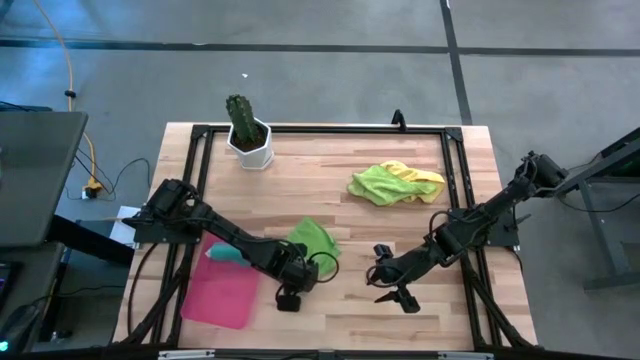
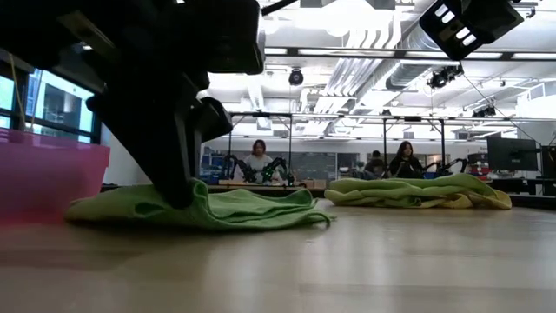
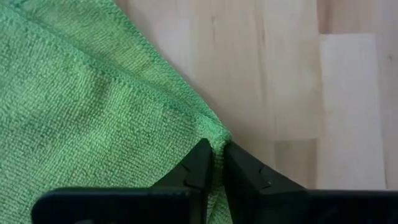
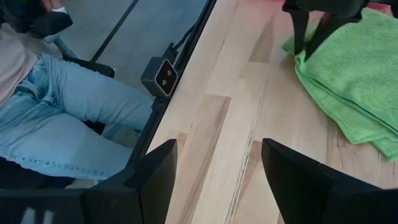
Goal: Roll microfiber towels into tight, uniform cylinder then place into a basket
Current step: Roll the dark green towel
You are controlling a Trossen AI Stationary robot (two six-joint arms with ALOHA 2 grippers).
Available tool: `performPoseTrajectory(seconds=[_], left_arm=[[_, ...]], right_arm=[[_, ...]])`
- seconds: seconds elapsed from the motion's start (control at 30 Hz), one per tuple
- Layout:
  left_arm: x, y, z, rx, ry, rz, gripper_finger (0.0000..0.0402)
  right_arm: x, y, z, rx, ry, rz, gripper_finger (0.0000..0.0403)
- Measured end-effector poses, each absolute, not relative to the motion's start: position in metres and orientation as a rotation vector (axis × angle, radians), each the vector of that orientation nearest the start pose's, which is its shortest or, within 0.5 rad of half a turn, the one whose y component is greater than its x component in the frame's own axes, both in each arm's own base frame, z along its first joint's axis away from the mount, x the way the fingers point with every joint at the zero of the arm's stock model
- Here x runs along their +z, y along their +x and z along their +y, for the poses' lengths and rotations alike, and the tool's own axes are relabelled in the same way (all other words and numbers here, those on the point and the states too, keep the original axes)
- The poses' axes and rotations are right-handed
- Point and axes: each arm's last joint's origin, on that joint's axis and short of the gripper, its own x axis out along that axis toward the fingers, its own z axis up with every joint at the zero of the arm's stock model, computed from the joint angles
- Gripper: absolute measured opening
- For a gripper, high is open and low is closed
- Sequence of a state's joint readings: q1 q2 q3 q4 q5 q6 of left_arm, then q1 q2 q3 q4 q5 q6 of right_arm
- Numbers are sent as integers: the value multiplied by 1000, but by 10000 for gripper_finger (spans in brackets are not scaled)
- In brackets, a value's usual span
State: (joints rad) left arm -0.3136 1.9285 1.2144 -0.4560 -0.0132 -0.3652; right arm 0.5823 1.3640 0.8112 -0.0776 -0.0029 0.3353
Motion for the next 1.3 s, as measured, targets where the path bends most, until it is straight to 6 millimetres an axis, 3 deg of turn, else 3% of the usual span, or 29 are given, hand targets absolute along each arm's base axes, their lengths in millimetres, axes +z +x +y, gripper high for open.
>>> performPoseTrajectory(seconds=[0.37,0.57,1.0,1.3], left_arm=[[147,352,-131,-89,-128,1183,97],[147,351,-134,-70,-46,1160,125],[148,345,-147,-120,52,1149,125],[147,348,-140,-54,84,1132,117]], right_arm=[[227,237,156,456,131,697,227],[227,237,156,456,131,697,227],[227,237,156,456,133,697,227],[227,237,156,454,136,698,227]])
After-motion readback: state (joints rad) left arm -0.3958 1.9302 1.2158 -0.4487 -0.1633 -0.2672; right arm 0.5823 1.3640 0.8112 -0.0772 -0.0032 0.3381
